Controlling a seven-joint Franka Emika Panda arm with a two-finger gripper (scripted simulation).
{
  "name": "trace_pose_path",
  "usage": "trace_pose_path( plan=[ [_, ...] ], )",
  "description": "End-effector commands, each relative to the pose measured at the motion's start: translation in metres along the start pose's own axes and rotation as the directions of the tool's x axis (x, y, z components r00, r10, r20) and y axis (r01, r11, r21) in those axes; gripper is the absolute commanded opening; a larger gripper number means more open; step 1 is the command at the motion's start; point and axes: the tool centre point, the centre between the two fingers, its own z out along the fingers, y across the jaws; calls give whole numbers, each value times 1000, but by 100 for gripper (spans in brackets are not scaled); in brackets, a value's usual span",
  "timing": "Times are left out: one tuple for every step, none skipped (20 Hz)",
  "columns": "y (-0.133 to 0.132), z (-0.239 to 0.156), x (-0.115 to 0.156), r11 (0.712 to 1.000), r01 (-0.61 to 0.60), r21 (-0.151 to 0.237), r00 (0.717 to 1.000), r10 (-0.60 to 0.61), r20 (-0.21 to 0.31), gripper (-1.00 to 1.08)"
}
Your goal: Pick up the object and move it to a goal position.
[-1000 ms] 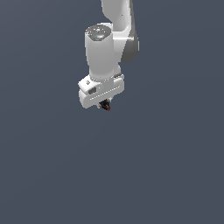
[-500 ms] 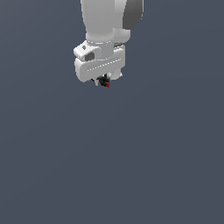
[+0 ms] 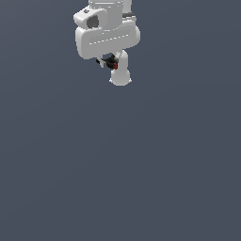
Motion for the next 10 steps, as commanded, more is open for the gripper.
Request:
trace_pose_path(
  plan=[
    [-3,-14,-5,1000,0,1,1000,0,1,-100],
    [-4,-18,-6,1000,0,1,1000,0,1,-100],
    [-5,-22,-8,1000,0,1,1000,0,1,-100],
    [-5,-25,-9,1000,0,1,1000,0,1,-100],
    [-6,-28,-10,1000,0,1,1000,0,1,-100],
    [-6,-30,-10,1000,0,1,1000,0,1,-100],
    [-6,-32,-11,1000,0,1,1000,0,1,-100],
    [-7,-33,-11,1000,0,1,1000,0,1,-100],
    [-7,-34,-11,1000,0,1,1000,0,1,-100],
    [-7,-34,-11,1000,-1,0,1000,1,1,-100]
  ],
)
